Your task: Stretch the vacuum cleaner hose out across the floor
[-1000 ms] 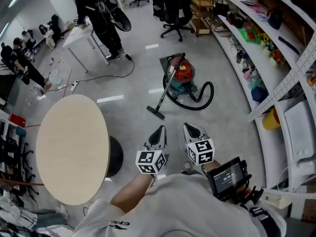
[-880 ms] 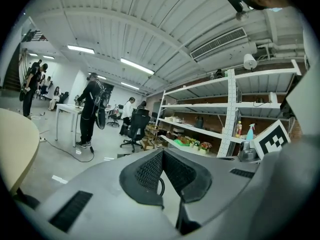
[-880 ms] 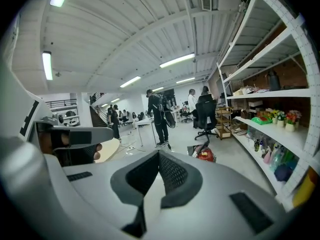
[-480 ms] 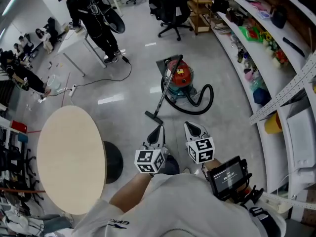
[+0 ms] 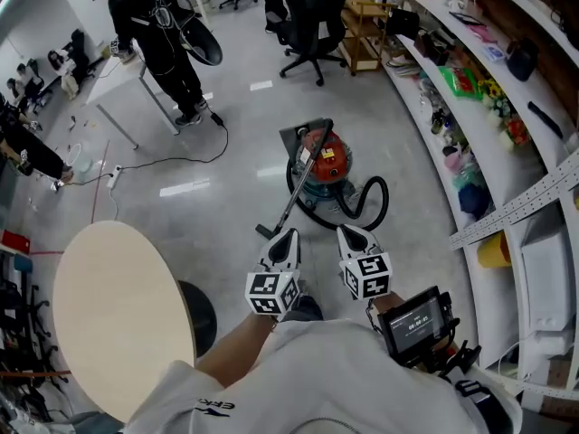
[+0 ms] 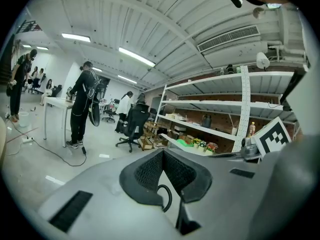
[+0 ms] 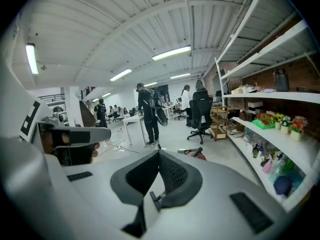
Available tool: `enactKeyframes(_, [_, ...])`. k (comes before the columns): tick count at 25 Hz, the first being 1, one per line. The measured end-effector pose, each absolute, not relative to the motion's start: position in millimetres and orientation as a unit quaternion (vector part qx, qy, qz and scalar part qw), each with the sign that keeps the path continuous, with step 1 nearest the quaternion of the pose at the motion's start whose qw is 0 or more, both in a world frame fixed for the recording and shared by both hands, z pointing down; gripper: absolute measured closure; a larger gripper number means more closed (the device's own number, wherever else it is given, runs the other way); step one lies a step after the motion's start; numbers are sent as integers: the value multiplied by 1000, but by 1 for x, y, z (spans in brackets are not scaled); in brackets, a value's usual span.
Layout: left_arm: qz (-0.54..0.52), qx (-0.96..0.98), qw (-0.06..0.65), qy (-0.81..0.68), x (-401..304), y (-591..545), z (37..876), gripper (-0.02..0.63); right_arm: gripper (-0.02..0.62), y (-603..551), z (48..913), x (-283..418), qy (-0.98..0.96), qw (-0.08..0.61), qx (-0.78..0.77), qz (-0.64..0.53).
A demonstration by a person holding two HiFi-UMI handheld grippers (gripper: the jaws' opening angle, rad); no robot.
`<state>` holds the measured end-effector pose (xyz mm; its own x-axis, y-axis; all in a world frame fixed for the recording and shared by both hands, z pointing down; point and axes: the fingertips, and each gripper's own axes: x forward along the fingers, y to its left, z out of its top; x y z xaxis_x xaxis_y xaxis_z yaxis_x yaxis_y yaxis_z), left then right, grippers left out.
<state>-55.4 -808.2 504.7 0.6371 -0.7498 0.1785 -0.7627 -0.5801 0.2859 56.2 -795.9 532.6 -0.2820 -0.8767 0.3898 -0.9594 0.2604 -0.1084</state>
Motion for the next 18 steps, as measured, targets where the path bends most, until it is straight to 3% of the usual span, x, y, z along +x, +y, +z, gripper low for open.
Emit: enactKeyframes(18, [21, 880, 196, -432, -106, -994, 520, 604, 597, -988, 530, 26, -767, 142, 604, 166])
